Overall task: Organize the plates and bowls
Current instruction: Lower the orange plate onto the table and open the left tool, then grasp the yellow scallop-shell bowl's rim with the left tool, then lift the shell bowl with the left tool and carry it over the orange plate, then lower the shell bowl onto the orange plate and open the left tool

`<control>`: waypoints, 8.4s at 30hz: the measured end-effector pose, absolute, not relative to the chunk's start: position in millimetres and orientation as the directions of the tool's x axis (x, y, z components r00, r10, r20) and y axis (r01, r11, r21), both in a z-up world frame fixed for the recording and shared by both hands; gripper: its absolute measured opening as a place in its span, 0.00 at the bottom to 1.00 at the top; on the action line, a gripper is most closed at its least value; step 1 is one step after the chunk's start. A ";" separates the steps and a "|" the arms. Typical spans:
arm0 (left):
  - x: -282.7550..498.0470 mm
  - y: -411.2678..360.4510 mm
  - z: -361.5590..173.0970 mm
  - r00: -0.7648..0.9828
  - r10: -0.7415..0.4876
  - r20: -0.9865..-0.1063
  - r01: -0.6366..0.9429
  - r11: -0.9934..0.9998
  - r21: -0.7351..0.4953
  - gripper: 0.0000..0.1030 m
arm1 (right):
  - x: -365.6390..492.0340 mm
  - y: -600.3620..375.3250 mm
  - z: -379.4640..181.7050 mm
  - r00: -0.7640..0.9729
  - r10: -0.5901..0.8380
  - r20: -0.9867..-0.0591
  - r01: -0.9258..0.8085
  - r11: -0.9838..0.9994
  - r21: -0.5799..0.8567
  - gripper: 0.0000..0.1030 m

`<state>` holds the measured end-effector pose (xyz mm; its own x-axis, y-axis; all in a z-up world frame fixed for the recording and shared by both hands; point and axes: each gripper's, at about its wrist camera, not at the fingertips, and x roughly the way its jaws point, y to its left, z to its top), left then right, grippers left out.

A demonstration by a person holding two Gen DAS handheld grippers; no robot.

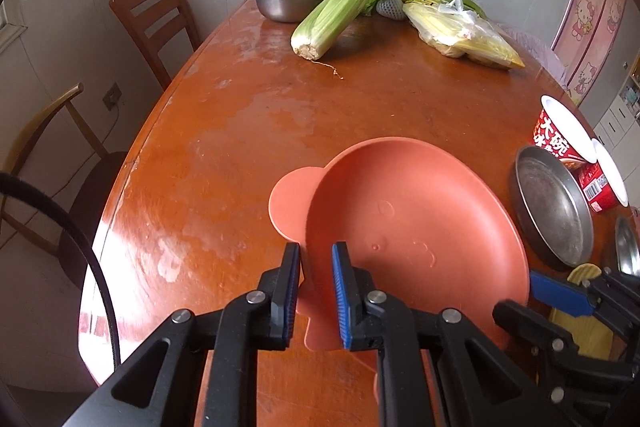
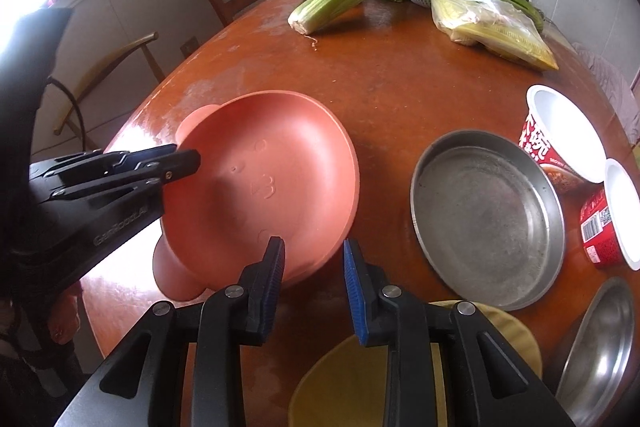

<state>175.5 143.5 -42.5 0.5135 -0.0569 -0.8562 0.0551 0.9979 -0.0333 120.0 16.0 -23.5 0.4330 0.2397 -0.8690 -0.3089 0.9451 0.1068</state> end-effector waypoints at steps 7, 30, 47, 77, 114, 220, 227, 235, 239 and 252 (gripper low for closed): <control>187.8 141.0 -45.3 0.529 -0.042 -0.847 0.057 0.998 -0.014 0.16 | 117.7 20.6 -26.3 0.437 0.245 -0.865 -0.284 0.950 0.126 0.31; 186.2 136.0 -49.5 0.549 -0.064 -0.834 0.087 0.996 -0.019 0.53 | 105.8 14.0 -21.8 0.442 0.259 -0.859 -0.256 0.954 0.156 0.35; 139.2 117.2 11.3 0.654 -0.047 -0.755 0.047 0.999 -0.021 0.67 | 76.6 -17.8 26.0 0.609 0.237 -0.757 -0.271 0.959 0.083 0.45; 51.7 17.0 -11.4 0.565 -0.173 -0.807 0.214 0.975 -0.060 0.72 | -32.3 -143.7 18.1 0.583 0.245 -0.775 -0.162 0.969 0.185 0.50; 62.3 17.1 -37.4 0.531 -0.195 -0.825 0.227 0.970 -0.083 0.28 | -4.1 -115.3 -19.3 0.512 0.203 -0.835 -0.173 0.976 0.131 0.48; 184.0 158.7 -46.4 0.524 -0.069 -0.849 0.067 0.997 -0.040 0.43 | 109.5 45.2 -15.3 0.479 0.187 -0.858 -0.280 0.958 0.052 0.57; 182.4 157.4 -43.5 0.534 -0.041 -0.844 0.058 0.998 -0.012 0.44 | 105.7 43.5 -12.3 0.482 0.199 -0.853 -0.286 0.956 0.061 0.57; 182.5 158.5 -43.5 0.530 -0.019 -0.848 0.043 0.999 0.004 0.44 | 103.4 41.7 -10.9 0.495 0.194 -0.847 -0.292 0.955 0.048 0.57; 182.5 157.1 -44.8 0.527 -0.014 -0.850 0.045 0.999 0.011 0.44 | 101.6 36.8 -8.6 0.508 0.175 -0.843 -0.278 0.960 0.032 0.57; 163.5 144.3 -9.7 0.601 -0.039 -0.799 0.065 0.998 0.001 0.44 | 94.4 17.7 7.1 0.540 0.213 -0.814 -0.260 0.962 0.079 0.57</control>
